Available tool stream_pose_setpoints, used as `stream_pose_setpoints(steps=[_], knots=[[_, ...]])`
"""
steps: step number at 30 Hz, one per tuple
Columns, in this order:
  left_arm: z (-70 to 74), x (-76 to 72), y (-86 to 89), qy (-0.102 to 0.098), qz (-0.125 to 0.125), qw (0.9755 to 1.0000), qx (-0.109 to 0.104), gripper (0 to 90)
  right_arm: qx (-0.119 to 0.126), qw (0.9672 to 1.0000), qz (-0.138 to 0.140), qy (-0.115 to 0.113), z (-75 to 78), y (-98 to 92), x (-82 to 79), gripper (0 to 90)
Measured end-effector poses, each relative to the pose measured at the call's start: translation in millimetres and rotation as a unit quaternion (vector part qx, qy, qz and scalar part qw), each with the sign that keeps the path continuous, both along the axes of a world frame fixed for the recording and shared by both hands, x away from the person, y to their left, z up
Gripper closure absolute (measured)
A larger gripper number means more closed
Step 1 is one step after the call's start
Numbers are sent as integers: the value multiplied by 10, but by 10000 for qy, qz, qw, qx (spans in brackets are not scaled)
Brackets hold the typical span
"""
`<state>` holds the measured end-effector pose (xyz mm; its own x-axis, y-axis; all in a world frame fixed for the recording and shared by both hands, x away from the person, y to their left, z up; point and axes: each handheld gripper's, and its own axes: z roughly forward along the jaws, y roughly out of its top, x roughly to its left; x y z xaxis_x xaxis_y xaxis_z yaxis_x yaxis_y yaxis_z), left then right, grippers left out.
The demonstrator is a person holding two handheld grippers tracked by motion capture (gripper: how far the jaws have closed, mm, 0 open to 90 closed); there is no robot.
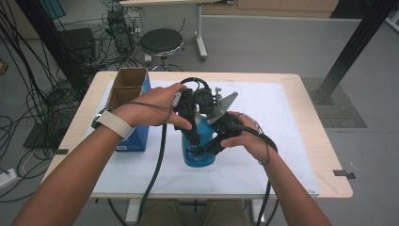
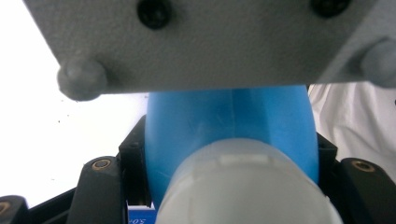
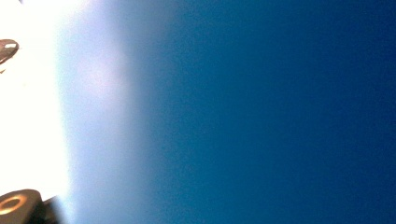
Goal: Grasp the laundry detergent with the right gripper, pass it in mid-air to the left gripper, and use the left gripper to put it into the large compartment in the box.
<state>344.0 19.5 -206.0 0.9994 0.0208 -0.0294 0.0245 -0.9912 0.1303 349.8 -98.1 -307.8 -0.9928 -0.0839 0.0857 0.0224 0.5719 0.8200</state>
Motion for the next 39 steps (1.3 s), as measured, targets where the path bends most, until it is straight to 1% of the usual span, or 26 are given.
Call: stream_pose_setpoints(steps=[2,3,5,12,15,17,20,23,24,25,26,27,29,30,31,32,34,35,37,38,39], knots=[[-1,3,0,6,2,10000,2,379,6,10000,8,8,-2,1,3,428],[0,3,-1,-1,-8,10000,3,379,3,10000,-1,-30,-4,3,7,428],[2,5,-1,24,16,10000,20,380,22,10000,21,14,-4,2,5,428],[6,4,-18,3,19,10000,48,380,47,10000,53,22,-9,-5,7,427],[8,2,-24,12,35,10000,57,381,63,10000,48,-8,-10,-11,11,427],[6,5,-29,14,29,10000,70,380,74,9999,68,26,-13,-15,9,426],[5,1,-33,4,31,10000,78,381,85,9999,71,5,-21,-14,12,426],[10,-7,-36,-49,34,10000,60,380,133,9999,64,-8,-28,-25,18,423],[12,-11,-40,-62,36,10000,65,381,142,9999,62,-35,-31,-31,26,413],[15,-12,-43,-82,26,9999,63,381,152,9998,105,-28,-35,-37,32,382],[16,-14,-44,-68,63,9999,63,381,124,9999,115,-25,-39,-44,34,331],[21,-11,-42,-78,75,9999,73,381,78,9999,51,67,-49,-63,35,286],[29,-4,-30,-88,147,9998,72,381,62,9993,-20,376,-77,-134,54,198],[29,-1,-27,-98,160,9998,57,381,39,9987,-135,489,-84,-191,60,122],[32,5,-18,-116,191,9997,48,381,19,9986,-192,493,-85,-214,63,103],[33,8,-15,-120,197,9997,82,381,-3,9981,-215,569,-79,-278,62,106],[33,12,-7,-127,251,9996,63,380,-13,9980,-238,579,-59,-381,47,94],[35,16,-6,-125,269,9995,106,380,-95,9979,-319,561,-45,-433,39,86],[40,17,0,-126,334,9993,103,380,-354,9970,-480,489,-26,-530,40,84],[45,21,7,-152,366,9991,131,380,-504,9964,-543,412,-15,-576,38,84],[47,22,13,-162,415,9989,115,380,-667,9952,-608,369,-7,-631,42,84]])
